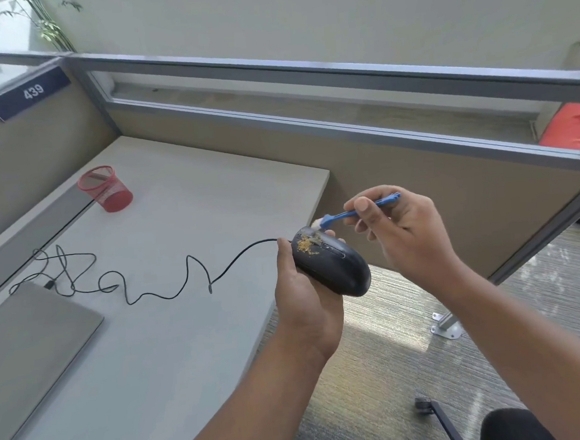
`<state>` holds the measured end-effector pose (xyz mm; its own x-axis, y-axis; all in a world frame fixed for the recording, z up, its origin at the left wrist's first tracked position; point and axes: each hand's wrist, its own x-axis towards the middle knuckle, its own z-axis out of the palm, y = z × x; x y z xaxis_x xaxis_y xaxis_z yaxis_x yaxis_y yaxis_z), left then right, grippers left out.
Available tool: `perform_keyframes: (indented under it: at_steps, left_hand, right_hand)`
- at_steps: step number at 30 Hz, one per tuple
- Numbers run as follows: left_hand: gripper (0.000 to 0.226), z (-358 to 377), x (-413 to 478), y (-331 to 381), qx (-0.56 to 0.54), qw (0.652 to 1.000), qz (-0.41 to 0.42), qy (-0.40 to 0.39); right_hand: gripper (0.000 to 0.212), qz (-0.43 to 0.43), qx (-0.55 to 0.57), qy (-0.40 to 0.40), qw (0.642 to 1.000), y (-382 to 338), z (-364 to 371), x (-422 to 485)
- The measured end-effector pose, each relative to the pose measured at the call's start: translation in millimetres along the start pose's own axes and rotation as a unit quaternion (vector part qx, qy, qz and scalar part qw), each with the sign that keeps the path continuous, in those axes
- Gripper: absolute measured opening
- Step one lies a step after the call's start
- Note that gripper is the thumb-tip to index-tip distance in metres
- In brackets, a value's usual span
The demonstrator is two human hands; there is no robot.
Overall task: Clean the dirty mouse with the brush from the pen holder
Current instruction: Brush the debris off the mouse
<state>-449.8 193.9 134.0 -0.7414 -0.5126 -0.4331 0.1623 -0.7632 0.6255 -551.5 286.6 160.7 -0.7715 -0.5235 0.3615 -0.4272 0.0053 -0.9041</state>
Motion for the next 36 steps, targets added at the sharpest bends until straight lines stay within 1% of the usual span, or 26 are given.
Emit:
perform_keyframes:
  at_steps: [2, 5, 8, 11, 13, 16, 19, 21, 24, 29, 31, 34, 36]
  left_hand:
    - [0.064, -0.2, 0.5, 1.5, 0.007, 1.000, 0.000, 0.006]
    - [0.068, -1.3, 2.9, 6.1, 0.004, 1.000, 0.008, 0.019]
    - [0.066, -1.2, 4.8, 8.2, -0.003, 1.000, 0.009, 0.028]
    - [0.062, -0.1, 4.5, 6.7, 0.003, 0.999, 0.005, 0.032]
    - [0.062, 0.7, 4.0, 6.5, 0.001, 0.999, 0.002, 0.036]
    - [0.064, 0.6, 5.8, 8.6, -0.015, 0.999, 0.005, 0.043]
    - [0.064, 0.7, 7.6, 7.8, -0.017, 0.999, 0.010, 0.036]
    - [0.064, 0.8, 8.7, 7.1, -0.015, 0.999, 0.009, 0.032]
    - [0.065, -0.4, 10.5, 8.8, -0.031, 0.999, 0.012, 0.029]
    - [0.057, -4.4, 11.8, 10.4, -0.069, 0.997, 0.015, 0.025]
    - [0.057, -5.5, 12.6, 10.0, -0.072, 0.997, 0.012, 0.023]
    - [0.059, -5.8, 13.8, 11.6, -0.074, 0.997, 0.014, 0.020]
    - [0.058, -5.5, 14.3, 13.1, -0.075, 0.997, 0.019, 0.020]
  right_hand:
    - [0.015, -0.003, -0.022, -0.011, 1.000, 1.8, -1.8, -1.1]
    - [0.022, -0.003, -0.060, 0.002, 0.998, 4.8, -14.7, -7.0]
    - [0.024, -0.012, -0.057, 0.021, 0.998, 1.1, -19.9, -7.8]
    - [0.021, -0.015, -0.050, 0.002, 0.999, -4.3, -12.2, -6.7]
    - [0.026, -0.013, -0.075, -0.014, 0.997, -4.3, -10.6, -9.8]
    - [0.026, -0.020, -0.106, -0.005, 0.994, -3.5, -17.8, -13.1]
    - [0.021, -0.017, -0.076, 0.011, 0.997, -7.0, -18.7, -10.5]
    - [0.018, -0.011, -0.066, 0.002, 0.998, -7.6, -13.1, -9.1]
    - [0.018, 0.007, -0.075, -0.002, 0.997, 0.8, -12.8, -14.2]
    - [0.021, 0.037, -0.019, 0.048, 0.998, 9.4, -25.7, -20.3]
    - [0.023, 0.041, -0.008, 0.044, 0.998, 8.1, -23.0, -18.5]
    - [0.021, 0.049, -0.016, 0.029, 0.998, 10.4, -20.2, -21.5]
    - [0.021, 0.050, -0.007, 0.041, 0.998, 11.1, -23.5, -25.8]
